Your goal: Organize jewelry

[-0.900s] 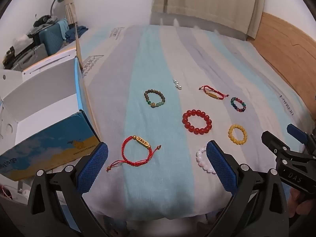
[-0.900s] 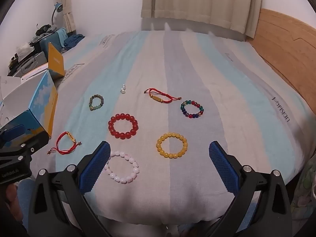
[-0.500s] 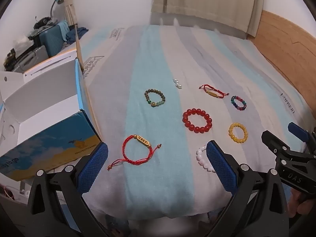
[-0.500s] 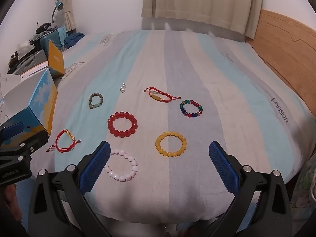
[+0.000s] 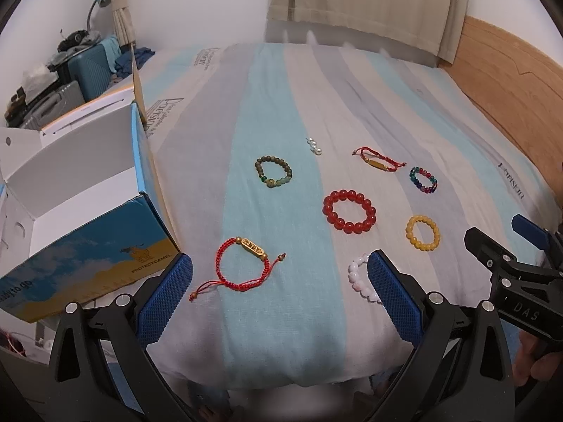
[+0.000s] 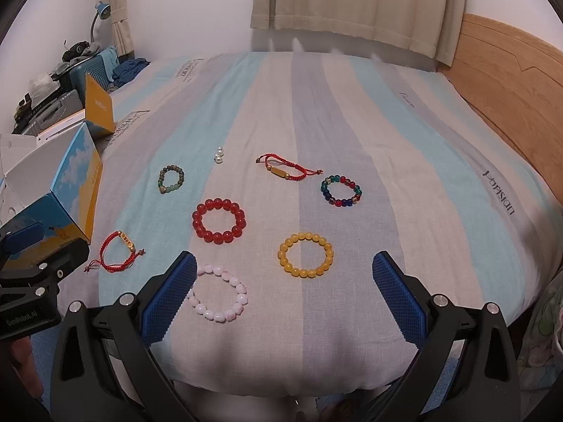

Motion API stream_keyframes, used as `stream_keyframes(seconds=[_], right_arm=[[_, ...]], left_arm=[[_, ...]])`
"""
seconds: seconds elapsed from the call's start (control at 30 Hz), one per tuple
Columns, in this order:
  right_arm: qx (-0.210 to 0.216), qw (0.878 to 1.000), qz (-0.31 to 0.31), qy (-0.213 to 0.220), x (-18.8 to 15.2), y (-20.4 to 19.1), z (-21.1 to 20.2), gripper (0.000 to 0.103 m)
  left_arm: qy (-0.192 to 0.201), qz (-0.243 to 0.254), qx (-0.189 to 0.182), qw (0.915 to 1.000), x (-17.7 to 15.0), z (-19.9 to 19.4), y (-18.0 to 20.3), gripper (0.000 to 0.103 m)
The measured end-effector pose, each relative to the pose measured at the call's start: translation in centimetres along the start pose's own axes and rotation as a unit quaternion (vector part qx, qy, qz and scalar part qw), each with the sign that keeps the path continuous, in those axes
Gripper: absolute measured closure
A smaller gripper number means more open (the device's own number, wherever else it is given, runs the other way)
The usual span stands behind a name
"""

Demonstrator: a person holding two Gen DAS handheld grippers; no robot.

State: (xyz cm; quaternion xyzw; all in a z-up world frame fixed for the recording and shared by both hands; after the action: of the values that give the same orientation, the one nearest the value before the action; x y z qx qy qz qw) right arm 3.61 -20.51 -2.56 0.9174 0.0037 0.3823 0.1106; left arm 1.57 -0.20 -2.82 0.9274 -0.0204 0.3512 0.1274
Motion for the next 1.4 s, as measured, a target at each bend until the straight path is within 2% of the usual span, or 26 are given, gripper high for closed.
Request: stream_keyframes(seconds=[1.4], right_arm=[[0.002,1.0,-0.001,-0.005,0.15,-0.03,0.19,0.007]], left_arm=[[-0.002,0.003,-0.006,1.0,0.24,-0.12,0.57,0.006]])
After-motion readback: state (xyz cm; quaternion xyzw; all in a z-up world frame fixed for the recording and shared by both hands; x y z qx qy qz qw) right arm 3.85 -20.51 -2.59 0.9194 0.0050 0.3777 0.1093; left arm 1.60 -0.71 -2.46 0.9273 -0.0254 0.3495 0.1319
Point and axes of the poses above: each gripper's, at about its wrist camera, not at the fingertips, and z roughly the way its jaws point, y to its right, x to its top, the point moved 3 cm from there along z, roughly the way its jaws point, and after that the axes turned 15 degrees about -x, right-handed, at the moved point
